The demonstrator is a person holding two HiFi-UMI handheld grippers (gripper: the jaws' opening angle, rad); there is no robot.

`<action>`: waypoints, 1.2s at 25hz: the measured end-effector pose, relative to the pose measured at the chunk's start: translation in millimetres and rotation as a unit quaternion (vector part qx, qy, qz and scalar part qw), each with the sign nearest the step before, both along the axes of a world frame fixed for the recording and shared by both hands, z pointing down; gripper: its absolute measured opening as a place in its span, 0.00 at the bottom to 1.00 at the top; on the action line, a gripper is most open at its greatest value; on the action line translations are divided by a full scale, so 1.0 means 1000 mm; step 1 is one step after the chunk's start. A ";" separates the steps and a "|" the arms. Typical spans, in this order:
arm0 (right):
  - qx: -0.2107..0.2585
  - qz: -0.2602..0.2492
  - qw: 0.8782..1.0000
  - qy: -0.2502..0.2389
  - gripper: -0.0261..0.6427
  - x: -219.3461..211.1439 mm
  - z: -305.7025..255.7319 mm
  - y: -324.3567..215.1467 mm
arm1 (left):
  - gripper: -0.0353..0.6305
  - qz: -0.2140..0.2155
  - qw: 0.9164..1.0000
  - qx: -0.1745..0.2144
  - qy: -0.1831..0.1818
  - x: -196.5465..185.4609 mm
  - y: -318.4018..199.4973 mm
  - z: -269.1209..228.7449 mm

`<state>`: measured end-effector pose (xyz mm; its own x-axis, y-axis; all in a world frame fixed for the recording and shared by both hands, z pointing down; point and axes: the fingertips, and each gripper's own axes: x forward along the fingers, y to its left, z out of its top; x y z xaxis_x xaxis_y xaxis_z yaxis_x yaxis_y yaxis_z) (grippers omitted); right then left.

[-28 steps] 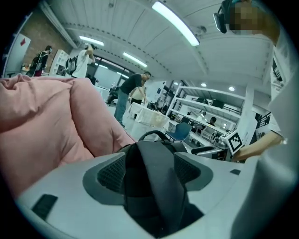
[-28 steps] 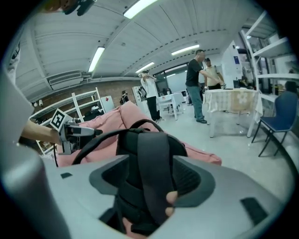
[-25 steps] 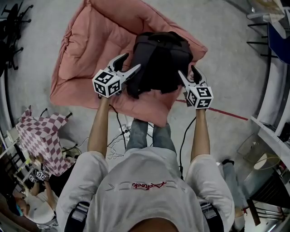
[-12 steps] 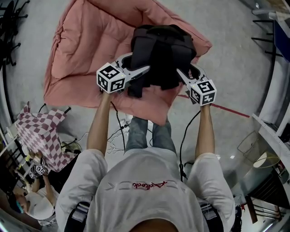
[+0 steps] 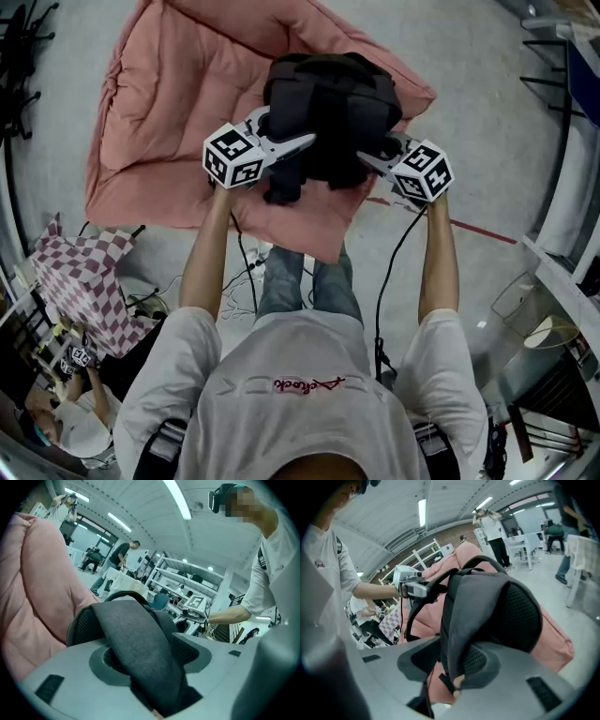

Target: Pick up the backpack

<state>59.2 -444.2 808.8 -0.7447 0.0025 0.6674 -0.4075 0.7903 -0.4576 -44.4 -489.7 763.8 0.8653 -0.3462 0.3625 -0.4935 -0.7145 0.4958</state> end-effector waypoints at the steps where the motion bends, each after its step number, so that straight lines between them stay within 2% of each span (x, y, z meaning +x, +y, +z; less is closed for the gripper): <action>1: 0.006 -0.021 1.000 0.015 0.25 -0.001 0.003 -0.001 | 0.47 -0.001 1.000 0.001 0.000 0.001 -0.001 0.001; 4: 0.032 -0.075 0.995 0.049 0.25 -0.006 0.011 -0.006 | 0.46 -0.006 1.000 0.004 -0.002 0.001 -0.005 0.002; 6: 0.026 -0.091 0.995 0.037 0.25 -0.013 0.010 -0.007 | 0.46 -0.008 1.000 0.006 -0.003 0.003 -0.006 0.001; 8: 0.007 -0.077 0.997 -0.005 0.25 -0.024 0.005 -0.009 | 0.46 -0.012 1.000 0.006 0.000 0.002 -0.009 0.001; 11: -0.022 -0.026 0.995 -0.090 0.25 -0.041 -0.010 -0.016 | 0.44 -0.017 1.000 0.002 0.020 0.004 -0.012 -0.002; 15: -0.055 0.033 0.979 -0.193 0.25 -0.062 -0.031 -0.033 | 0.40 -0.022 0.999 0.001 0.029 0.008 -0.022 -0.001; 18: -0.075 0.064 0.966 -0.240 0.25 -0.069 -0.040 -0.051 | 0.39 -0.033 0.999 -0.002 0.031 0.011 -0.032 0.001; 20: -0.073 0.079 0.963 -0.245 0.25 -0.072 -0.040 -0.059 | 0.37 -0.039 0.999 -0.001 0.032 0.011 -0.037 0.004; 22: -0.058 0.090 0.966 -0.233 0.24 -0.076 -0.037 -0.065 | 0.32 -0.038 0.999 0.003 0.031 0.010 -0.039 0.005; 24: -0.025 0.098 0.972 -0.211 0.19 -0.079 -0.038 -0.069 | 0.18 -0.034 0.999 0.010 0.029 0.012 -0.041 0.004; 27: 0.030 0.103 0.977 -0.182 0.13 -0.078 -0.046 -0.075 | 0.14 -0.047 0.998 0.025 0.032 0.016 -0.046 -0.003; 30: 0.067 0.114 0.975 -0.179 0.12 -0.075 -0.058 -0.080 | 0.13 -0.064 0.996 0.050 0.034 0.019 -0.052 -0.015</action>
<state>-15.6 -524.3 751.1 -0.9010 -0.2601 0.3471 -0.4126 0.7608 -0.5009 -25.6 -541.8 749.3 0.8327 -0.4871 0.2633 -0.5521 -0.6949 0.4607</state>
